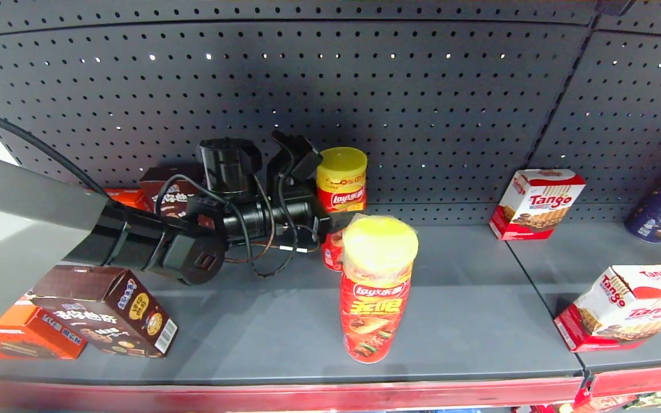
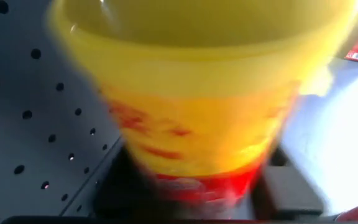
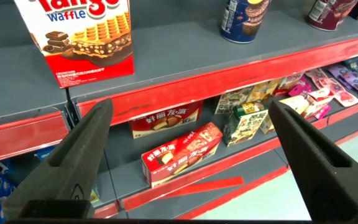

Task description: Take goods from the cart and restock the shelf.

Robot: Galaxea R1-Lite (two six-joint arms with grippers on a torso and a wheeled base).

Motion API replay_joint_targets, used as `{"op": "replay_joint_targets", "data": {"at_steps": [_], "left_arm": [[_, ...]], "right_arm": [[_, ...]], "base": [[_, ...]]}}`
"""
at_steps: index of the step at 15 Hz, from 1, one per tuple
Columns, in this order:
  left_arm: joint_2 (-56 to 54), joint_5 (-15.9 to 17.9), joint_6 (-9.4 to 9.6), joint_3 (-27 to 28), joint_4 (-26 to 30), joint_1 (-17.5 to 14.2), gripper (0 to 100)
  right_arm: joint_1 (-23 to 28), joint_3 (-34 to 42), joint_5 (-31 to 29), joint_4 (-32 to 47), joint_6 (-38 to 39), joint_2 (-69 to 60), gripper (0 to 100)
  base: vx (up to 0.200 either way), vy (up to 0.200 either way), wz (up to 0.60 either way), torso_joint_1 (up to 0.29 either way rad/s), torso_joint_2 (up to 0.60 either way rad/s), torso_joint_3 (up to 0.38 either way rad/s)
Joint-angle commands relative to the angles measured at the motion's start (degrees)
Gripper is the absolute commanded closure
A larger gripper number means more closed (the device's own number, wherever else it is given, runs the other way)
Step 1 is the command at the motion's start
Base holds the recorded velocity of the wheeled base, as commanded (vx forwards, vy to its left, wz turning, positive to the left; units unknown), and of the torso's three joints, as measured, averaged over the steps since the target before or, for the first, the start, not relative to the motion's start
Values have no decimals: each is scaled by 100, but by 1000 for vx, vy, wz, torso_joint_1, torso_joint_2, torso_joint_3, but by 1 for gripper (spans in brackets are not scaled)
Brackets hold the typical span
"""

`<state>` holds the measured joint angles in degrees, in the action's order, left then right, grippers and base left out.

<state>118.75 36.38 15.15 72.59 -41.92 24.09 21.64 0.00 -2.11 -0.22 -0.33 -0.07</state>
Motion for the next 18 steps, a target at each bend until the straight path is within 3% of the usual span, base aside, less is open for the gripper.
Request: {"op": "replay_joint_targets", "data": {"at_steps": [1, 7, 9, 11, 15, 16, 18], "left_arm": [[-27, -8, -21, -9, 18, -1, 0], [-880, -52, -56, -580, 694, -80, 0], [-1231, -430, -56, -597, 1090, -80, 0], [-1486, -447, 14, -720, 1485, -80, 0], [-1732, -658, 339, -984, 1986, -115, 0], [-1732, -983, 577, -1028, 2083, -247, 0], [-1723, -1405, 770, -1019, 2232, -282, 0]], "right_arm": [[-2, 0, 0, -4, -2, 7, 0], [7, 0, 0, 4, -2, 7, 0], [7, 0, 0, 4, -2, 7, 0], [7, 0, 0, 4, -2, 7, 0], [7, 0, 0, -4, -2, 7, 0], [7, 0, 0, 4, -2, 7, 0], [7, 0, 0, -4, -2, 7, 0]], "base": [[0, 0, 0, 0, 0, 0], [0, 0, 0, 0, 0, 0], [0, 0, 0, 0, 0, 0], [0, 0, 0, 0, 0, 0], [0, 0, 0, 0, 0, 0], [0, 0, 0, 0, 0, 0], [0, 0, 0, 0, 0, 0]]}}
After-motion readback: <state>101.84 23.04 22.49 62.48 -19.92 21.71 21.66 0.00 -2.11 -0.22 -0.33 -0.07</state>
